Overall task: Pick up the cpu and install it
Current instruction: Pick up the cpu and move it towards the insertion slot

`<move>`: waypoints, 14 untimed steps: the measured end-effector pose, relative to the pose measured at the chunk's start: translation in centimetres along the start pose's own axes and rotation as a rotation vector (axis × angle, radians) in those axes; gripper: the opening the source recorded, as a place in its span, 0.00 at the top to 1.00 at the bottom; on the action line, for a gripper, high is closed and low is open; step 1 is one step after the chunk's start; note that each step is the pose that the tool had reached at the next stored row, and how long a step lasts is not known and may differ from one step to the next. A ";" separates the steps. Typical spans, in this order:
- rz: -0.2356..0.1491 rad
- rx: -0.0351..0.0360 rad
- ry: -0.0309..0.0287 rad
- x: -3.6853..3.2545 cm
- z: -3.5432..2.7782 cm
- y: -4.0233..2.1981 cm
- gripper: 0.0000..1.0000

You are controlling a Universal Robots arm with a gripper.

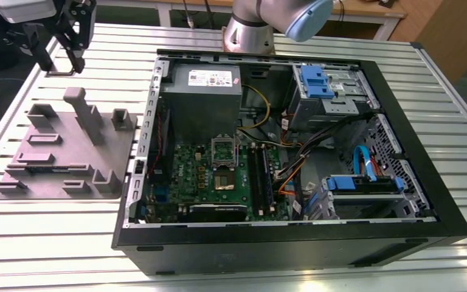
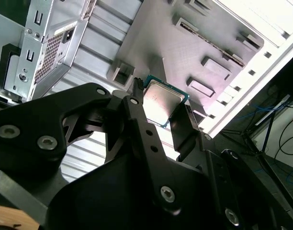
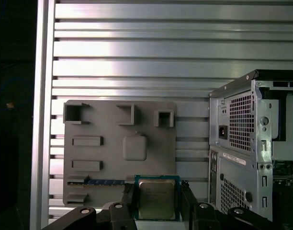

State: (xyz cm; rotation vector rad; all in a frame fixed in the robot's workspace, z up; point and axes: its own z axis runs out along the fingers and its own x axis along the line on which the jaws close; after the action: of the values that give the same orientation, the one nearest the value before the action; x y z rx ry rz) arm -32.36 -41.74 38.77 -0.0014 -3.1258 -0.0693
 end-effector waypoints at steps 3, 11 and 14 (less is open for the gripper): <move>0.000 0.0000 0.0000 -0.07 0.00 0.00 0.53; 0.000 0.0000 0.0001 -0.22 -0.01 0.00 0.53; 0.000 0.0000 -0.0001 -0.28 0.00 0.00 0.53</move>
State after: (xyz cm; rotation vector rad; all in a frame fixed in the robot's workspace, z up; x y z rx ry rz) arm -32.07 -41.74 38.76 -0.0014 -3.1259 -0.0694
